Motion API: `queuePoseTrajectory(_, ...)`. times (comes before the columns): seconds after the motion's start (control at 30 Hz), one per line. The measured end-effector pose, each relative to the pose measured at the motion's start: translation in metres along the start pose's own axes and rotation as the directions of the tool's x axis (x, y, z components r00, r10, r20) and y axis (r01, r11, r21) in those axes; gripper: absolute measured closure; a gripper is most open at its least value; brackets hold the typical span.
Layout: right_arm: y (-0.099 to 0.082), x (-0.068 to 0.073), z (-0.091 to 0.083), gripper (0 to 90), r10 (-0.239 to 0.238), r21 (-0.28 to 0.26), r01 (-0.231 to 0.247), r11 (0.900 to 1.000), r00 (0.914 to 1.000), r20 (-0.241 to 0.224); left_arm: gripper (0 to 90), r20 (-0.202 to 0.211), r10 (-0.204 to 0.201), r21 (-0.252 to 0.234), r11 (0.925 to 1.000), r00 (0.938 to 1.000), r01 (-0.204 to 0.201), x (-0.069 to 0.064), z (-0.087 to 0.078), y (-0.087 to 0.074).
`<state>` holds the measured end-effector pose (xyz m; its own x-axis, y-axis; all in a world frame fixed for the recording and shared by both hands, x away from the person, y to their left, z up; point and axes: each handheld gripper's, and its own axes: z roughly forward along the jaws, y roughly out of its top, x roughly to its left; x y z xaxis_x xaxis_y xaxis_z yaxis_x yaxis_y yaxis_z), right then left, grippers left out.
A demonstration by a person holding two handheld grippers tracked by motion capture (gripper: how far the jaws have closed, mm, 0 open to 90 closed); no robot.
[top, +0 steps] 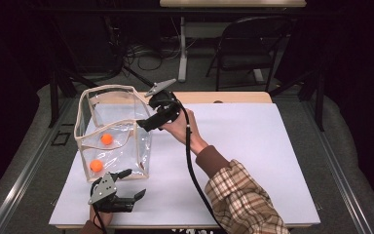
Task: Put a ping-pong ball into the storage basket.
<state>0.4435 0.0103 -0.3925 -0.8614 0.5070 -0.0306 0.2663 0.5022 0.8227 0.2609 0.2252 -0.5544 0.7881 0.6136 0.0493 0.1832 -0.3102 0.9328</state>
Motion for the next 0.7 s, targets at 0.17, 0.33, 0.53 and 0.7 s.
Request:
queuePoseTrajectory(0.17,-0.011,-0.003,-0.012,2.6,0.006,-0.002,-0.006,1.0,1.0,0.006,15.9,0.001,0.004,0.004,1.0,1.0,-0.004,-0.002,0.0,0.0)
queuePoseTrajectory(0.33,-0.019,-0.004,-0.024,1.7,0.005,-0.006,-0.005,1.0,0.9999,0.012,15.9,-0.005,0.003,-0.003,1.0,1.0,-0.003,-0.002,-0.002,0.0)
queuePoseTrajectory(0.53,-0.027,-0.005,-0.037,0.9,0.011,-0.023,-0.011,0.9997,0.9999,0.012,15.9,-0.009,0.007,0.002,1.0,0.9999,-0.007,-0.003,-0.004,0.0)
queuePoseTrajectory(0.7,-0.039,-0.004,-0.044,0.3,0.007,-0.019,-0.007,0.9998,0.9999,0.016,15.9,-0.012,0.004,0.002,1.0,0.9999,-0.004,-0.003,-0.005,-0.001)
